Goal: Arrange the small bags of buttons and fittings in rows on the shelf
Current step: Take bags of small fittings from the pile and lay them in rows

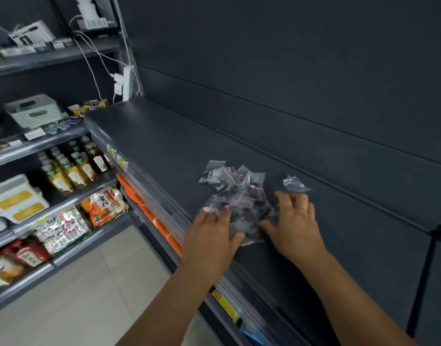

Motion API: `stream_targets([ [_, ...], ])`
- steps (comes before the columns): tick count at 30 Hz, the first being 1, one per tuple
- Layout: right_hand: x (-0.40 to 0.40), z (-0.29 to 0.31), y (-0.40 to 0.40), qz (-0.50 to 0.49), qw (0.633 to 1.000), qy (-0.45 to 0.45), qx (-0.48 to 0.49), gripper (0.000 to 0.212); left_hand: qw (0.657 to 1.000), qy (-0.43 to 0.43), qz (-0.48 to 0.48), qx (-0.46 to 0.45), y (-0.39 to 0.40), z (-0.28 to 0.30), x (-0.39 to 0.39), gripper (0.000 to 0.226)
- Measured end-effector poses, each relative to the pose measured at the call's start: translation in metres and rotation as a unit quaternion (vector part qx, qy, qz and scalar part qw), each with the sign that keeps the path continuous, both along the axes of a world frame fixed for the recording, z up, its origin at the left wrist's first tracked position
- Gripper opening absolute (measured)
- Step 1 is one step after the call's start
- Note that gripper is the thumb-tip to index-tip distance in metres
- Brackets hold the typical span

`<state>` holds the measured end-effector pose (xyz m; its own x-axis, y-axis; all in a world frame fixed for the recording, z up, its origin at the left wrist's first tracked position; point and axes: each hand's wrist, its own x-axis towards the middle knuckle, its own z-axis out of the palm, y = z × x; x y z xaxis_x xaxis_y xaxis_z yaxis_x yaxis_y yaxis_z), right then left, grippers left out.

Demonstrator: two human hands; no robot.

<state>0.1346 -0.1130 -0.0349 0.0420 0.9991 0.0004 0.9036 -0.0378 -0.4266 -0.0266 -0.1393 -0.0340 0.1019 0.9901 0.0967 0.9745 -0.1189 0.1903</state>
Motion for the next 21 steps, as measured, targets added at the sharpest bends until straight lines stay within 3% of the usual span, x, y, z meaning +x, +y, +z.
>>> stream_targets([
  [3, 0.004, -0.005, 0.009, -0.019, 0.999, 0.031, -0.027, 0.067, 0.998, -0.052, -0.012, -0.02, 0.01, -0.004, 0.004, 0.059],
  [8, 0.01, -0.006, 0.016, -0.05, 0.99, 0.131, 0.003, 0.054, 0.971, -0.234, -0.03, -0.047, 0.02, -0.009, 0.007, 0.053],
  [13, 0.015, -0.002, 0.01, -0.141, 0.965, 0.218, 0.045, 0.013, 0.937, -0.342, -0.055, -0.041, 0.032, -0.005, 0.006, 0.012],
  [21, 0.008, 0.018, -0.018, -0.243, 0.828, 0.492, 0.118, 0.015, 0.899, -0.418, -0.107, -0.076, 0.039, 0.003, 0.004, 0.01],
])
